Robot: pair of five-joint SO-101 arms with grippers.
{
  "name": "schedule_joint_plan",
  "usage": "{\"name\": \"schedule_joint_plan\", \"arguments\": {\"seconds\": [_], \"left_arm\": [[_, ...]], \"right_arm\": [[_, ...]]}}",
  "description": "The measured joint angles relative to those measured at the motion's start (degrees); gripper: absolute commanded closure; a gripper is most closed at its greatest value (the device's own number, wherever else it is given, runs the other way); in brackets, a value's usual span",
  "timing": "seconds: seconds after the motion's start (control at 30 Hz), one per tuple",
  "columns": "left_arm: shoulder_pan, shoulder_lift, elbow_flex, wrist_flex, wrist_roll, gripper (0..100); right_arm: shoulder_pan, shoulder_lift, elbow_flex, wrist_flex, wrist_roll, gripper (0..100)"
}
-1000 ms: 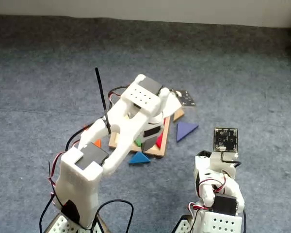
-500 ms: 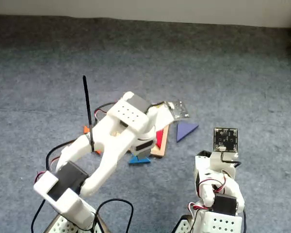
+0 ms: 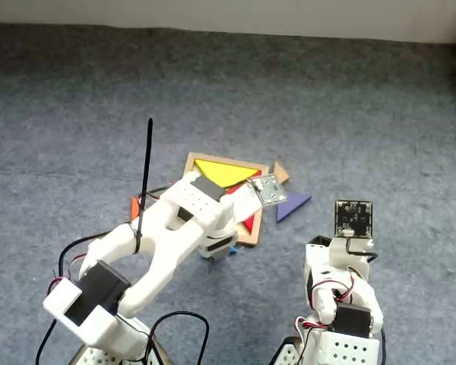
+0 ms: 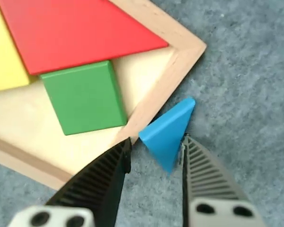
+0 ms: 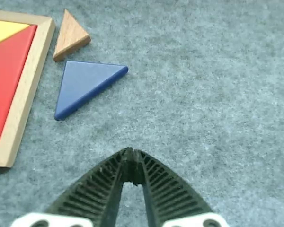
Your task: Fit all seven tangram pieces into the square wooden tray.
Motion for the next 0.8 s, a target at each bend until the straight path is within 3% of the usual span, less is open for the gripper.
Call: {"name": "schedule_joint_plan", "arguments": {"seconds": [0.43, 0.8], "left_arm": [[0.1, -0.3, -2.5, -1.5, 2.3, 81], [-3.7, -0.3, -5.5, -1.5, 0.6, 81]], "right_arm": [[0.0, 0.0, 0.0, -0.9, 0.0, 99.2], [0.0, 0.0, 0.0, -0.9, 0.0, 99.2]]}}
